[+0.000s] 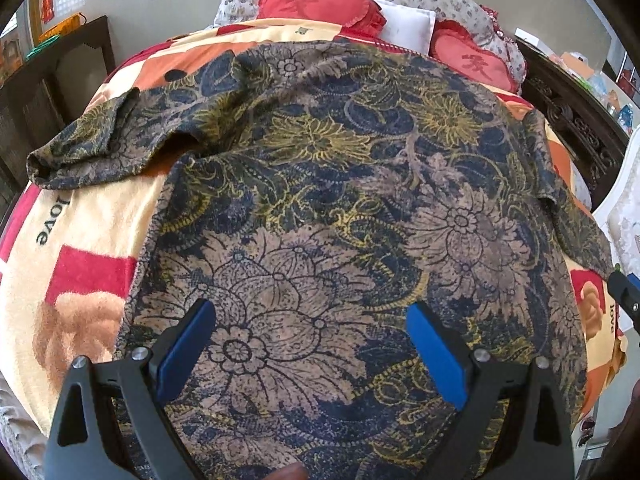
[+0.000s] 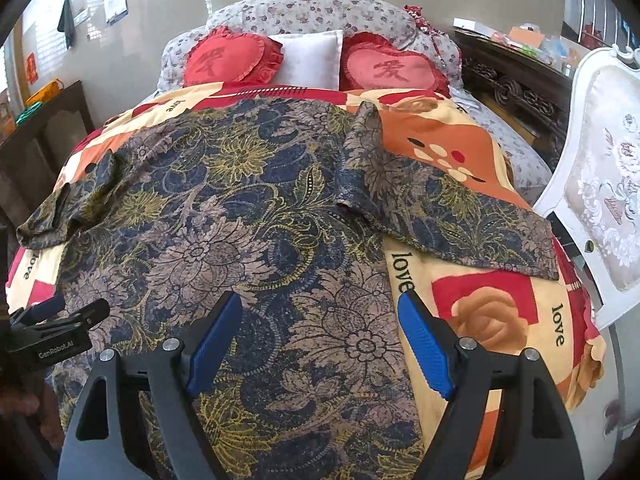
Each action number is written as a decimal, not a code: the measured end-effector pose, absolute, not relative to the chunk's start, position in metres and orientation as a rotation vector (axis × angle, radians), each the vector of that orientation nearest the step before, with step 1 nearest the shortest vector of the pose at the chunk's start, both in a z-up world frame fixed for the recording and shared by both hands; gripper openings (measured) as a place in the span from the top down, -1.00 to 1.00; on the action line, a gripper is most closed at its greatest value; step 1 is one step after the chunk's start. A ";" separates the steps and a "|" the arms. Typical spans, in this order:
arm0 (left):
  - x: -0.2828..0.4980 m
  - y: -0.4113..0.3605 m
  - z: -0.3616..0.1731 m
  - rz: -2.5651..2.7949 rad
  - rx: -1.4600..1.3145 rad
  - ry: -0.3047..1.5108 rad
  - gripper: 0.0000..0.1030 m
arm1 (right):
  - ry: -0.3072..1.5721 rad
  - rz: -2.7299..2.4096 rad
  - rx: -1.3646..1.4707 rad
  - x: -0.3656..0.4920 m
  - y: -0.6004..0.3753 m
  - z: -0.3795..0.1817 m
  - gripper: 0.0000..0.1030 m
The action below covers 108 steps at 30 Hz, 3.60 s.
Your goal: Fold small clothes
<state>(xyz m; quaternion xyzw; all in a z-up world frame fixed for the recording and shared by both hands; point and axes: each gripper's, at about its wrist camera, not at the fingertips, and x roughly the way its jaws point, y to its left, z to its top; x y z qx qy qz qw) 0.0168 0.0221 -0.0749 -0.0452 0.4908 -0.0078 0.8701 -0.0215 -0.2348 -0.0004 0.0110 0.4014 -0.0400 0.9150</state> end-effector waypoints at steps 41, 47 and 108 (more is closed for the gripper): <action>0.047 0.064 -0.072 0.091 0.070 0.963 -0.91 | 0.815 -0.016 0.031 0.067 -0.221 -0.060 -0.32; 0.066 0.105 -0.068 0.066 0.123 0.933 -1.00 | 0.841 -0.017 -0.008 0.072 -0.206 -0.086 -0.32; 0.029 0.406 0.026 0.492 -0.102 0.637 0.78 | 0.851 -0.022 -0.017 0.081 -0.200 -0.093 -0.34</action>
